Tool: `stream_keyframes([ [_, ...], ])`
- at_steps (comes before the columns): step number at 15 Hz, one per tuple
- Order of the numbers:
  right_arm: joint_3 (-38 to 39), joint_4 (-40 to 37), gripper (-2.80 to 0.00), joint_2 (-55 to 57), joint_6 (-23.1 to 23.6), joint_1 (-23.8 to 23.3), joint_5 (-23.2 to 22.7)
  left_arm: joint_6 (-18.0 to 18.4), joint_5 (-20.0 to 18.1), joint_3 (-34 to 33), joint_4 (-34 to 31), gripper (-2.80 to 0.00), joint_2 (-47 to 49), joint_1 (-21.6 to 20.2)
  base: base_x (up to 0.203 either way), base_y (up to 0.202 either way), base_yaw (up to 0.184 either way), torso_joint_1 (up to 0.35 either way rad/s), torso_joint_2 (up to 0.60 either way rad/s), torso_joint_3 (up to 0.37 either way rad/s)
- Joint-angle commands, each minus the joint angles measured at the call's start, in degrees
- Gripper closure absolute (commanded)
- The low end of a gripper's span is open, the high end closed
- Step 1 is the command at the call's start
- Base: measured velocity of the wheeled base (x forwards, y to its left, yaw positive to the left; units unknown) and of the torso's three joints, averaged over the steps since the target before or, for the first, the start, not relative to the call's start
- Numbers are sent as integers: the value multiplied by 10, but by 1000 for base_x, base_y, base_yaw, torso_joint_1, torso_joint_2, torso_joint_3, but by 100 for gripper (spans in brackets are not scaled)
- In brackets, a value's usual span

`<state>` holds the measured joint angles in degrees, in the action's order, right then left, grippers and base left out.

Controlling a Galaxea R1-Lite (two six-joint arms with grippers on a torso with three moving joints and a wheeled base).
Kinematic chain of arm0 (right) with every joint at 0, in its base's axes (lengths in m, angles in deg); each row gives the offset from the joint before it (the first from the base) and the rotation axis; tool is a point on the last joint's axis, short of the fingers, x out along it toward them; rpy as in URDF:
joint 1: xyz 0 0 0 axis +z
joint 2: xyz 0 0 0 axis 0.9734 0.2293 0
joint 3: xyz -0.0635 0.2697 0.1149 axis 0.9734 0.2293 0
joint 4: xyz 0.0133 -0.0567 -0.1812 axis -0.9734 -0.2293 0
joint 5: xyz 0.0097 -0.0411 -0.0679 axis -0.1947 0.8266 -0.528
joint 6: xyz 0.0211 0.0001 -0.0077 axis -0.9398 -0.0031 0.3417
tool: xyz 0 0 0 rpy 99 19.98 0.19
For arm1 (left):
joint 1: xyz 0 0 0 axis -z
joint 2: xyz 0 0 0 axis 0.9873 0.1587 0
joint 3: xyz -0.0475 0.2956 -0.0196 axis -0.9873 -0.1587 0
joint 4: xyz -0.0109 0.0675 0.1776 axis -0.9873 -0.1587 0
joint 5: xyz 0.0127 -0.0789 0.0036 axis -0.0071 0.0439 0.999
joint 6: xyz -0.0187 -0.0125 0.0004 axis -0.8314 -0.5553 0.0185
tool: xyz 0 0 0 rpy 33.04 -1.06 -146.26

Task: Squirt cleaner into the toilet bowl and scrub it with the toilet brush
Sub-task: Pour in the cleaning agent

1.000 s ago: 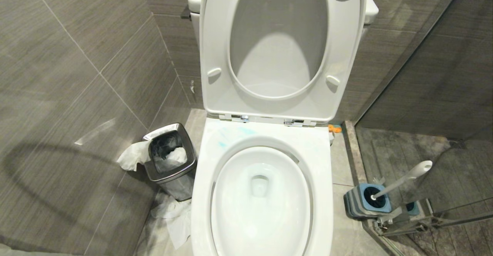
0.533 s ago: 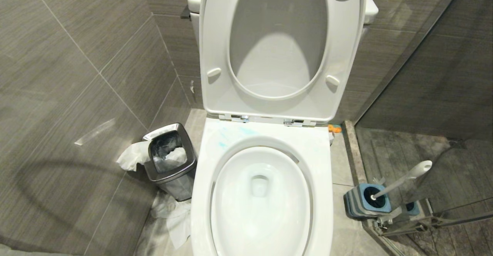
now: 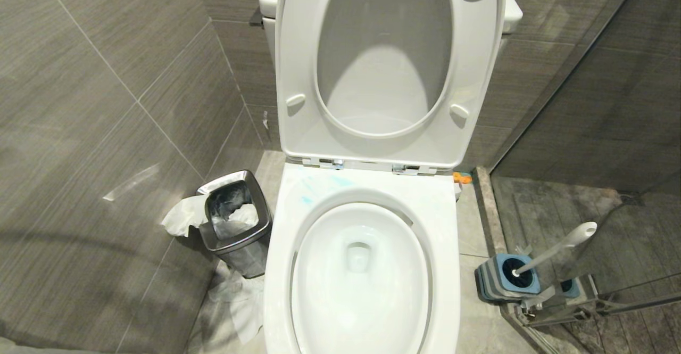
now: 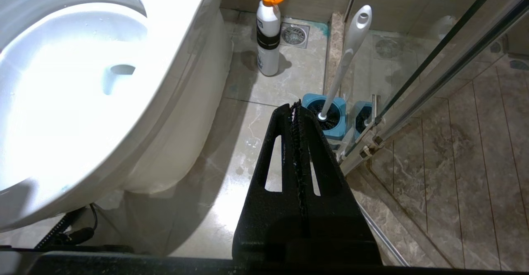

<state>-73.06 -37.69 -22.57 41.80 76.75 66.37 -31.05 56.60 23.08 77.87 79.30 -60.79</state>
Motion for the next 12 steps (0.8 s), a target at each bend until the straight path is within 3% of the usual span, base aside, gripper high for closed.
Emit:
stream_keyframes([
  [1, -1, 0, 0, 0, 0, 0, 0, 0, -20, -7, -2, 0, -52, 3, 0, 0, 0, 0, 0, 0],
  [4, 0, 0, 0, 0, 0, 0, 0, 0, -68, -24, -3, 0, -105, -5, 0, 0, 0, 0, 0, 0],
  [6, 0, 0, 0, 0, 0, 0, 0, 0, -113, -60, -3, 0, -143, -46, 0, 0, 0, 0, 0, 0],
  [12, 0, 0, 0, 0, 0, 0, 0, 1, -190, -166, -48, 0, -268, -141, 0, 0, 0, 0, 0, 0],
])
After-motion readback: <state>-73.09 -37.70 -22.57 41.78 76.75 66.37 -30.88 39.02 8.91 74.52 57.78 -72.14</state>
